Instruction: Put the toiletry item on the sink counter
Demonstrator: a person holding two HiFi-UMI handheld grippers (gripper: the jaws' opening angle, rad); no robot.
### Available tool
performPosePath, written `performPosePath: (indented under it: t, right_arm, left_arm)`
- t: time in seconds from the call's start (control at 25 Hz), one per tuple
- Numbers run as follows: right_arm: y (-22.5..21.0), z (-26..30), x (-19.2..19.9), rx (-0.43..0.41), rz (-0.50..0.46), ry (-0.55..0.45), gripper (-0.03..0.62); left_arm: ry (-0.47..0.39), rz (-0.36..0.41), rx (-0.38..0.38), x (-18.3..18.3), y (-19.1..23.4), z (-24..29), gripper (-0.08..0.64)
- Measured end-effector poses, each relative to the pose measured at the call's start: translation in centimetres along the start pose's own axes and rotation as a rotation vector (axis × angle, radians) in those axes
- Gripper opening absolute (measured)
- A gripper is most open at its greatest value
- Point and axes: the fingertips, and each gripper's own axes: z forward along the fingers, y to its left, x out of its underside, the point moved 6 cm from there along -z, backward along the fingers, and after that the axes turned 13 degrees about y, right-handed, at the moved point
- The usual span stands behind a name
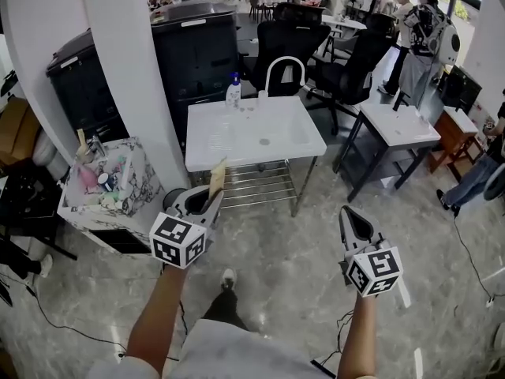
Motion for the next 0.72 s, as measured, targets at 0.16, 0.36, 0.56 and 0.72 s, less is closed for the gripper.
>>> performPosePath:
  t: [0.16, 0.36, 0.56, 0.72]
  right_arm:
    - [-2.3, 3.1, 0.3, -0.008, 0.015, 0.015, -0.003]
    - [-6.2, 9.3, 0.5, -0.001, 0.006, 0.038, -0.003]
    - [-12.1, 16.4, -0.9, 0.015, -0.007, 0.075, -0.003]
    - [-16.0, 23.1, -2.9, 0.008, -0.007, 0.092, -0.003]
  left_arm:
    - [0.012, 0.021, 0.024, -0.9, 0.4, 3.9, 0.048]
    - [-0.006, 0.011, 0.044, -2.4, 4.1, 11.0, 0.048]
    - [0.008, -0.012, 0.055, -5.0, 8.5, 20.0, 0.048]
    - [0.033, 0.0, 0.042, -7.2, 12.9, 26.1, 0.048]
